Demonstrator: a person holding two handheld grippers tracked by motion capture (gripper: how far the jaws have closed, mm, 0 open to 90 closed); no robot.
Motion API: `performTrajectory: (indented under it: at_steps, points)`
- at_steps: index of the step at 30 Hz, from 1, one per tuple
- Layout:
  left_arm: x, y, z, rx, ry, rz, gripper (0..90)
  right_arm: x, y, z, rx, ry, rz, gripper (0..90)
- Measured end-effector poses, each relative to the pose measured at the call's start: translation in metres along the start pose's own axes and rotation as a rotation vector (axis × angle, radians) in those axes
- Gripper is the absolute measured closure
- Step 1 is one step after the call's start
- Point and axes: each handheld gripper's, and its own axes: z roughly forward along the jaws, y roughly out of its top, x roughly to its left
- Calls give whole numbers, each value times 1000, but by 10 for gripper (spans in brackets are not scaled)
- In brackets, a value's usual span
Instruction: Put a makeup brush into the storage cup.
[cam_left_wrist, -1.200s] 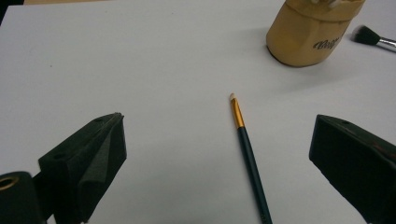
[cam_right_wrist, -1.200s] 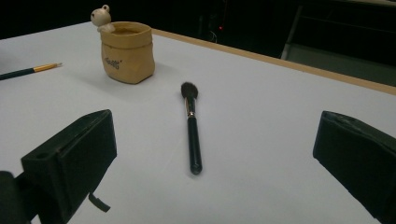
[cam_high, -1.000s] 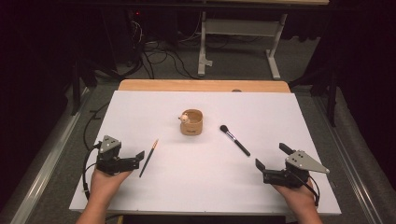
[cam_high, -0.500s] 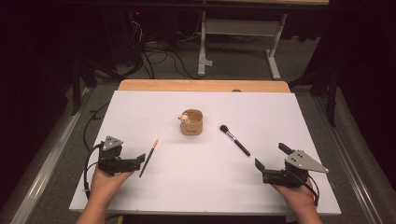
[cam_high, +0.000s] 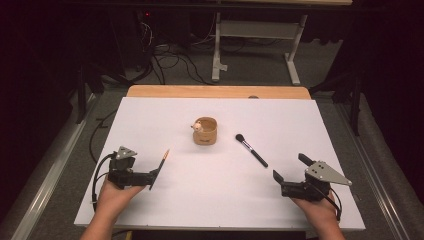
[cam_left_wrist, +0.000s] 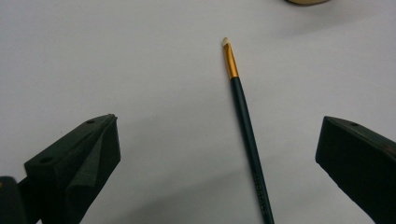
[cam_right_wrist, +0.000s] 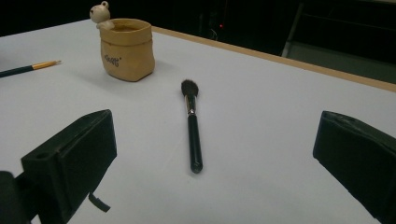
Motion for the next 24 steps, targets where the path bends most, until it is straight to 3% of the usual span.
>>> performTrajectory:
  at_steps: [5,8,13,19,24]
  points:
    - [0,7,-1,40,-24,-7,6,0,0,-1,0,1,9,9]
    - [-1,9,1,94,-42,10,6,0,0,-2,-7,2,4,9]
    - [-3,14,3,150,-37,37,6,0,1,-2,-8,1,-1,9]
    - [-4,21,6,192,-44,32,6,1,1,-4,-14,5,1,9]
    - [-4,31,11,252,-39,56,6,0,1,-3,-11,10,9,9]
